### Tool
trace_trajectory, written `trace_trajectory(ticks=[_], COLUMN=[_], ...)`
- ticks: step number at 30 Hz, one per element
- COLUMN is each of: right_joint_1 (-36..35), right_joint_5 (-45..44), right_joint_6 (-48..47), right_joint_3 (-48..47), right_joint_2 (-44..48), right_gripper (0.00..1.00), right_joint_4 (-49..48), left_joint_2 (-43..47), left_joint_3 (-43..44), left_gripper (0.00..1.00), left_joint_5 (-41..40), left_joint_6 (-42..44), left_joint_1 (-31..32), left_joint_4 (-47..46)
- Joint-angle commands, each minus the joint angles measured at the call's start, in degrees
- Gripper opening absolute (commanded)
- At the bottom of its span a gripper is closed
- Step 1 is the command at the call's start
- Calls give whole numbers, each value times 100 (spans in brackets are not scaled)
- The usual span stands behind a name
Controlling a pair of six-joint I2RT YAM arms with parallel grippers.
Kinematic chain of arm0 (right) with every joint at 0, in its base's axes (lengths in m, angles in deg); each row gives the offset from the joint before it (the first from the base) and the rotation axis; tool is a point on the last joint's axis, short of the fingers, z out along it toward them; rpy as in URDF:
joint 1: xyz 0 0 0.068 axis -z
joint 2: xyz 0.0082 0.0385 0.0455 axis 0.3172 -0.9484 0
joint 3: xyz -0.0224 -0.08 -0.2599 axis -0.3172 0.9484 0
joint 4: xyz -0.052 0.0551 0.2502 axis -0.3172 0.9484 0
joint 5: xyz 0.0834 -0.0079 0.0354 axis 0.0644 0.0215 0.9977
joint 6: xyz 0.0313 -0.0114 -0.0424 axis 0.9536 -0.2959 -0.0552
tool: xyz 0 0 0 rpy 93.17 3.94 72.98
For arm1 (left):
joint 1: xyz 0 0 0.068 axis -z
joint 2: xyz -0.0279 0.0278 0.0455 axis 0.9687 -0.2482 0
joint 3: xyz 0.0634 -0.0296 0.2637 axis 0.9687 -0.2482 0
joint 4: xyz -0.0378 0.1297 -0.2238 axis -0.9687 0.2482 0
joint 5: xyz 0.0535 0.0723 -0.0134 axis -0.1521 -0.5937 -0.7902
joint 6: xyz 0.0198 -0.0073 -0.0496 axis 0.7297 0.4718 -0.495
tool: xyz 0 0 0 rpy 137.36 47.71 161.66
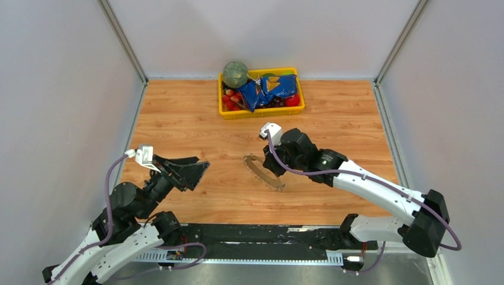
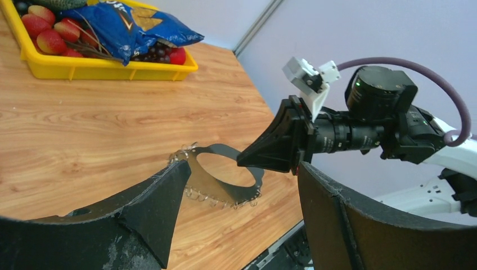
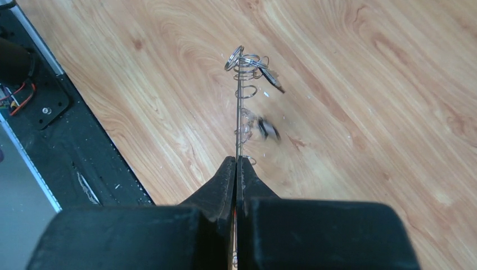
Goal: Put the keys on the keyring
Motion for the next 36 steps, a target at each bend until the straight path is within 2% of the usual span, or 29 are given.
trace_trajectory(ticks=[1, 8, 25, 27, 29, 36], right_joint_1=[165, 440, 1811, 1915, 1989, 2194], right_joint_5=[706, 1021, 1835, 1737, 1583, 716], right_joint_6=[154, 501, 1765, 1811, 1864, 2050], right_joint_3=[37, 77, 1061, 1204, 1320, 1531], right_joint_2=[-355, -928, -1961, -1956, -1896, -1031], right_gripper=[0, 0, 0, 5, 22, 46], right_joint_4=[-931, -1253, -2202, -2288, -2336, -2376], left_joint_2=[-180, -370, -949, -1020, -1076, -1316], left_joint_3=[-62, -177, -275, -257, -251, -123], left_gripper=[81, 82, 83, 84, 84, 84], left_joint_5=[216, 304, 349, 327, 289, 155], left_joint_6=[185, 213, 301, 315, 331, 441], left_joint_1=[4, 4, 3, 8, 7, 9], left_joint_4=[-372, -540, -995, -1016, -1030, -1103])
